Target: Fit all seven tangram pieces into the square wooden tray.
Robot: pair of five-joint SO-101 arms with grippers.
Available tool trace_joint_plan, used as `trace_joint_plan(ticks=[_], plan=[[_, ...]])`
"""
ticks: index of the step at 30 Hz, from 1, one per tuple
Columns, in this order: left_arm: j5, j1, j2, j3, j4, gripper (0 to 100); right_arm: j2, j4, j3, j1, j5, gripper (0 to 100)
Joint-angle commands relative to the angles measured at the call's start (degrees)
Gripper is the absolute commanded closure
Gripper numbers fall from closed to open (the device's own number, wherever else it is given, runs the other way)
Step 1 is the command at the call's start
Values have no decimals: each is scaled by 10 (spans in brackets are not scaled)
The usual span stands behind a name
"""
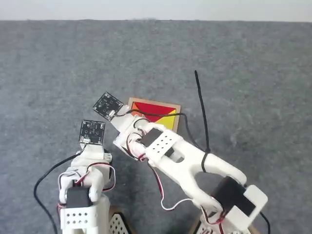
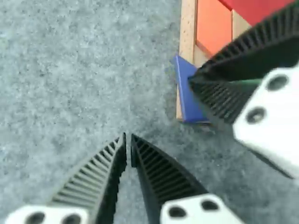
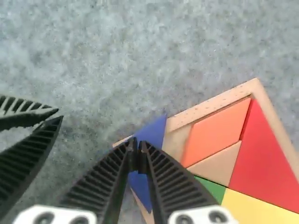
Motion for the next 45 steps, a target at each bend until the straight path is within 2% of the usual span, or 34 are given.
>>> trace_joint_plan(ticks=[1,4,8,15,25,30,35,39,45], plan=[[1,2,-9,-6,2,980,-4,-30,-32,-6,-6,991],[1,-7,-9,-6,1,981,13,-42,-34,-6,-7,991],[-2,-64,-9,-6,1,981,48,-67,-48,-11,-8,991],[-2,-123,-9,-6,2,981,92,-68,-64,-37,-6,991],[-2,-125,-9,-6,2,981,87,-65,-39,2,0,991],[-2,-125,-9,-6,2,981,87,-71,-40,11,48,991],[-2,-125,-9,-6,2,981,84,-65,-60,13,47,991],[-2,-125,-9,-6,2,981,18,-39,-56,24,47,991],[-2,-125,-9,-6,2,981,-179,106,1,55,50,991]])
